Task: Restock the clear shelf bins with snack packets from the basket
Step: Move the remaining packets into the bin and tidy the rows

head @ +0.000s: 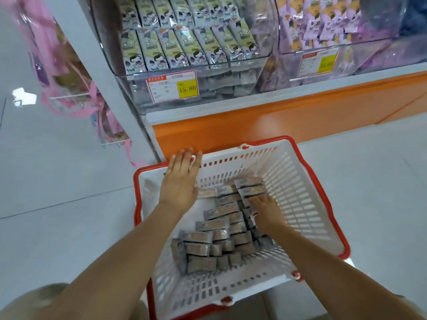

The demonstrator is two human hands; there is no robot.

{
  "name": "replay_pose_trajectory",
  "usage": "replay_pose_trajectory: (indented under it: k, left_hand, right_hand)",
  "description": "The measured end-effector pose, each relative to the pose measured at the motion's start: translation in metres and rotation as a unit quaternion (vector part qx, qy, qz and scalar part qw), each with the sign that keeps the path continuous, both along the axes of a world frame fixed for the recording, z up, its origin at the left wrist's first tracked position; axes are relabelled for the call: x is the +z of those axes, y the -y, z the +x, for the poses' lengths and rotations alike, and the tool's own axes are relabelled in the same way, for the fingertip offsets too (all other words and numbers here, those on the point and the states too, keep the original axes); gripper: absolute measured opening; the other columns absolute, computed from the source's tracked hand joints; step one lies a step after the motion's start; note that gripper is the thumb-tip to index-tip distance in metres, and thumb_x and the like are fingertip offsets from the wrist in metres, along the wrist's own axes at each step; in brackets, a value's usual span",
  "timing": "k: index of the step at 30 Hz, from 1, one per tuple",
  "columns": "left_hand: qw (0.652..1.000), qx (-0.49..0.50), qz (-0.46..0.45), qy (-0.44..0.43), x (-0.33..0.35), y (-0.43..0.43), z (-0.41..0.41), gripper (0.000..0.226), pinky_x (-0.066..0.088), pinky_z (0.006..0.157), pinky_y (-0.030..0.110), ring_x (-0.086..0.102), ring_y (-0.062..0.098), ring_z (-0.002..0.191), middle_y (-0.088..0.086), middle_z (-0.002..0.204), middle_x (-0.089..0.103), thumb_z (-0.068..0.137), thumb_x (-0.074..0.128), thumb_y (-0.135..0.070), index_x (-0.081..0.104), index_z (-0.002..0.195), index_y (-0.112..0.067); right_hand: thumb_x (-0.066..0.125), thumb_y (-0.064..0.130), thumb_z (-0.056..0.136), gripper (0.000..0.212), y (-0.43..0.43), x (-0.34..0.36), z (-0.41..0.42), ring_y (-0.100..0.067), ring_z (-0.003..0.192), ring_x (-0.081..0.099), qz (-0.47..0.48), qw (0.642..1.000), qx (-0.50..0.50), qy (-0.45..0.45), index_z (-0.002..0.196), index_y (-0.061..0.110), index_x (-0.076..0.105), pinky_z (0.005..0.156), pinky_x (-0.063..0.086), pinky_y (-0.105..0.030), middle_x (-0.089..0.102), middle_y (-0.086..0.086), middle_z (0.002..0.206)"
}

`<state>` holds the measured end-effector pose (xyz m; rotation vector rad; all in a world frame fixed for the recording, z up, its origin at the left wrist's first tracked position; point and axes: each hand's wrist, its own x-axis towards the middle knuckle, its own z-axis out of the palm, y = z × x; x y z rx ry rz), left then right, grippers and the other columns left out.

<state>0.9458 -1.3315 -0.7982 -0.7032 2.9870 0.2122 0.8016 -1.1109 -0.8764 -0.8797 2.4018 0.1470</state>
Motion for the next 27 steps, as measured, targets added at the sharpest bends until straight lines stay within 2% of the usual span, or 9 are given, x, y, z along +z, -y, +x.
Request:
replay_pose_trajectory:
  k: [4,8,11,16,19,21,23,25,27]
  left_hand:
    - [1.000,0.005,-0.010,-0.008,-0.007,0.000,0.001,0.095,-0.008,0.122,0.042,-0.003,0.031,0.151,0.012,0.164,0.000,0.089,0.062,-0.028,-0.003,0.157,-0.019]
    - [1.000,0.008,-0.017,-0.012,-0.008,-0.002,0.002,0.094,-0.011,0.121,0.041,-0.006,0.030,0.151,0.011,0.164,-0.004,0.091,0.061,-0.029,-0.006,0.157,-0.020]
    - [1.000,0.012,-0.015,0.001,-0.008,-0.002,0.001,0.094,-0.009,0.122,0.042,-0.010,0.029,0.151,0.010,0.164,-0.007,0.093,0.059,-0.031,-0.010,0.155,-0.021]
    - [1.000,0.008,0.001,0.028,0.000,0.000,0.000,0.096,-0.010,0.122,0.042,-0.012,0.028,0.150,0.008,0.164,-0.011,0.093,0.061,-0.033,-0.011,0.155,-0.022]
    - [0.999,-0.012,0.012,0.049,0.009,0.005,0.001,0.094,-0.008,0.122,0.041,-0.011,0.027,0.151,0.008,0.164,-0.013,0.094,0.060,-0.035,-0.012,0.155,-0.023]
    - [0.999,-0.027,-0.011,0.040,0.020,0.010,0.007,0.094,-0.005,0.123,0.042,-0.010,0.028,0.151,0.009,0.163,-0.015,0.095,0.059,-0.033,-0.015,0.153,-0.023]
    - [0.997,-0.036,-0.061,-0.026,0.036,0.014,0.012,0.093,0.001,0.123,0.046,-0.003,0.031,0.151,0.013,0.164,-0.006,0.091,0.062,-0.028,-0.003,0.156,-0.019]
    - [0.987,-0.044,-0.112,-0.107,0.057,0.016,0.013,0.090,0.009,0.122,0.048,0.013,0.034,0.149,0.017,0.162,0.014,0.084,0.066,-0.024,0.014,0.157,-0.012]
    - [0.974,-0.040,-0.144,-0.172,0.082,0.019,0.010,0.091,0.011,0.120,0.047,0.026,0.035,0.142,0.017,0.154,0.028,0.078,0.069,-0.022,0.022,0.154,-0.007]
  right_hand:
    - [0.053,0.001,0.091,0.061,0.000,-0.010,-0.003,-0.032,0.137,0.028,0.051,0.999,0.012,-0.012,0.145,0.024,0.036,0.102,0.044,-0.043,0.033,-0.009,0.148]
    - [0.058,0.006,0.091,0.053,0.008,-0.012,-0.001,-0.030,0.136,0.031,0.077,0.993,0.049,-0.070,0.140,0.023,0.044,0.098,0.045,-0.039,0.035,-0.009,0.146]
    - [0.060,0.014,0.091,0.044,0.009,-0.009,-0.002,-0.029,0.131,0.036,0.049,0.994,0.056,-0.086,0.133,0.021,0.049,0.093,0.048,-0.038,0.039,-0.009,0.143]
    - [0.062,0.024,0.087,0.025,0.015,0.020,-0.004,-0.023,0.094,0.058,-0.158,0.986,-0.039,-0.046,0.109,0.015,0.055,0.072,0.050,-0.034,0.057,-0.004,0.114]
    - [0.067,0.018,0.084,0.024,0.025,0.055,-0.004,-0.016,0.081,0.056,-0.277,0.952,-0.132,0.015,0.101,0.016,0.050,0.064,0.042,-0.025,0.057,0.002,0.096]
    - [0.068,0.015,0.084,0.025,0.034,0.082,-0.004,-0.006,0.075,0.053,-0.339,0.927,-0.153,0.042,0.100,0.017,0.049,0.060,0.039,-0.018,0.055,0.007,0.088]
    - [0.066,0.012,0.083,0.024,0.043,0.109,-0.005,-0.003,0.075,0.053,-0.395,0.907,-0.135,0.052,0.101,0.019,0.052,0.061,0.042,-0.018,0.057,0.005,0.091]
    - [0.064,0.013,0.082,0.023,0.053,0.133,-0.006,-0.005,0.078,0.055,-0.456,0.881,-0.113,0.062,0.103,0.021,0.060,0.068,0.047,-0.019,0.058,0.001,0.097]
    - [0.061,0.023,0.079,0.021,0.062,0.158,-0.004,-0.002,0.077,0.055,-0.512,0.852,-0.087,0.061,0.099,0.021,0.065,0.067,0.044,-0.012,0.057,0.004,0.095]
